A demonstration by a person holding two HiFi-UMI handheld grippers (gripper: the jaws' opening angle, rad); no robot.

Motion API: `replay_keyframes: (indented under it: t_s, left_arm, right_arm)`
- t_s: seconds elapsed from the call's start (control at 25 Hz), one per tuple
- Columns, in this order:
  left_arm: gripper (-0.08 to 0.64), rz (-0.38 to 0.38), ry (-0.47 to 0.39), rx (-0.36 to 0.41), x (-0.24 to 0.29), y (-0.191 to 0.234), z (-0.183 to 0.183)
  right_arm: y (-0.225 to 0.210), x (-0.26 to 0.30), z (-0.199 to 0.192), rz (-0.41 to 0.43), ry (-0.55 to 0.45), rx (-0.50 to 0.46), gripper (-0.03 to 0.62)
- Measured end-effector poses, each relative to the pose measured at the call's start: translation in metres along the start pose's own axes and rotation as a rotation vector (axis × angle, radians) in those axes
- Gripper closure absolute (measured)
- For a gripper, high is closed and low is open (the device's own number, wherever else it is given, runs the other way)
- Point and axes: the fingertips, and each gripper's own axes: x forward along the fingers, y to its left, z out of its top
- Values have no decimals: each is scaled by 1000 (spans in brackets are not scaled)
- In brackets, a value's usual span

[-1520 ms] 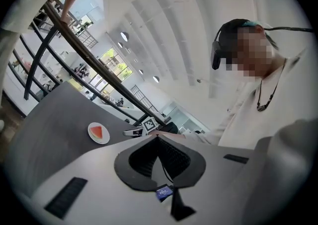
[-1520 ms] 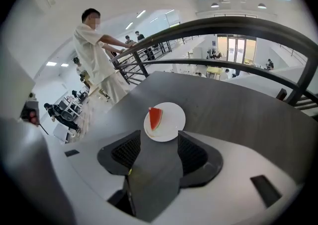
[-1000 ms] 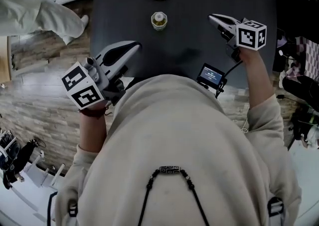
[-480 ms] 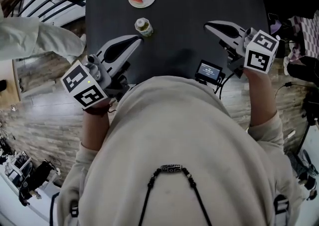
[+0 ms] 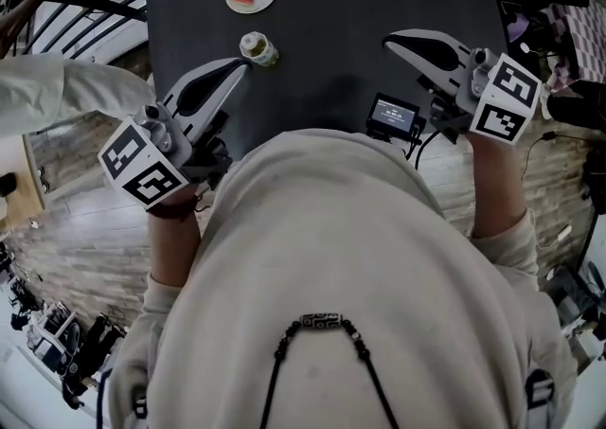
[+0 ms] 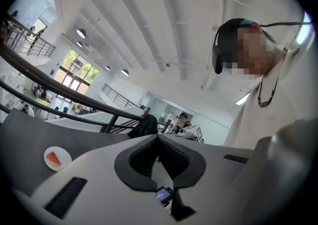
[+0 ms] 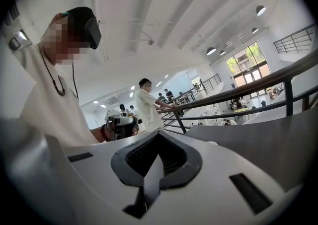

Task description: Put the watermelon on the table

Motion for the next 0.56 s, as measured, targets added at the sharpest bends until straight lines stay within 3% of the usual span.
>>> replay_keyframes:
  t_s: [0.28, 0.56]
  left_arm:
    - [554, -20, -5, 14, -6, 1, 7]
    - [554, 30, -21, -18, -23, -4, 8]
  right_arm:
    - [11, 0, 6, -18, -23, -18, 578]
    - [20, 9, 14, 30, -4, 2, 577]
